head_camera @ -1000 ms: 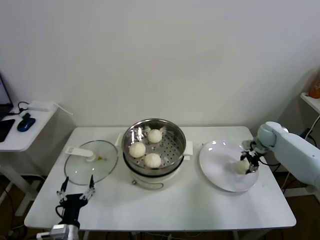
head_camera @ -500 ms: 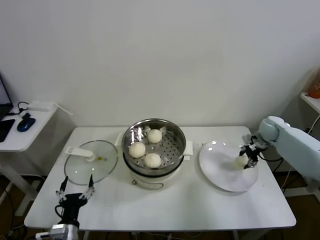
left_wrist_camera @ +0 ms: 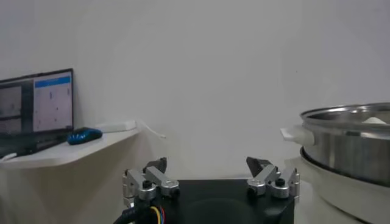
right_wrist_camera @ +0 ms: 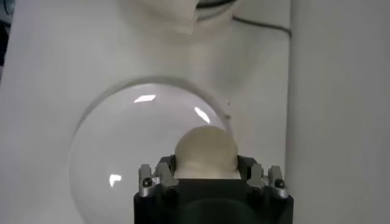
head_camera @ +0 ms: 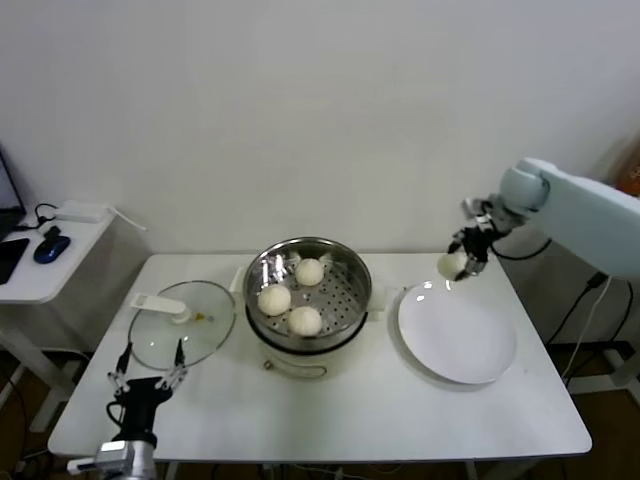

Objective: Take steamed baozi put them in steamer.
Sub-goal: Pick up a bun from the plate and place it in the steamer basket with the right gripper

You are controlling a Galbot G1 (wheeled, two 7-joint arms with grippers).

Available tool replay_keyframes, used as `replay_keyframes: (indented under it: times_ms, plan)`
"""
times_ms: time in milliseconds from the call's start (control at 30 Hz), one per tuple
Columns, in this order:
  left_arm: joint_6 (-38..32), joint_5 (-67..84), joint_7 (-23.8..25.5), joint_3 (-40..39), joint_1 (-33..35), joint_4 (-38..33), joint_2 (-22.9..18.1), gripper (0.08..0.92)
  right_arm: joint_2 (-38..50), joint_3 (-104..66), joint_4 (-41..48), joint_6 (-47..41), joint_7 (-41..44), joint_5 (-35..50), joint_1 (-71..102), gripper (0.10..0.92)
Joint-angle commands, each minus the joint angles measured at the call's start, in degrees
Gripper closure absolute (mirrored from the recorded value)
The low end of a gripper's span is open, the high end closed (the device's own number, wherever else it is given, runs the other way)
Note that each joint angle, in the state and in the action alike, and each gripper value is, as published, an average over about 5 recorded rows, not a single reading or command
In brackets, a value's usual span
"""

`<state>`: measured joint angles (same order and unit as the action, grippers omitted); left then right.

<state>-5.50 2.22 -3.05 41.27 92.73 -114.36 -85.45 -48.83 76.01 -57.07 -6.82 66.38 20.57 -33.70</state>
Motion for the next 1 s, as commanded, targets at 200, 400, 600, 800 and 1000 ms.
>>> replay_keyframes:
  times_ms: [200, 400, 600, 800, 1000]
  plan:
    - [-0.76, 0.71, -0.06, 1.03, 0.72, -1.23, 0.68, 0.177, -16.76, 18.26, -2.64, -4.80, -1.73, 21.47, -17.41, 0.364]
    - [-1.04, 0.55, -0.06, 0.84, 1.05, -1.81, 0.61, 0.177, -22.39, 17.58, -2.21, -7.22, -3.70, 24.96, -14.62, 0.364]
    - [-0.97, 0.65, -0.08, 0.89, 0.82, -1.84, 0.72, 0.177, -24.66, 17.32, -2.92, -8.07, -4.78, 24.31, -11.81, 0.365]
    - [-0.95, 1.09, -0.11, 1.14, 0.69, -1.46, 1.06, 0.177, -25.70, 16.72, -3.18, -8.36, -5.41, 22.87, -9.21, 0.364]
    - [-1.07, 1.22, -0.11, 1.22, 0.76, -1.03, 1.08, 0.177, -26.18, 16.40, -3.11, -8.67, -6.06, 22.15, -6.82, 0.364]
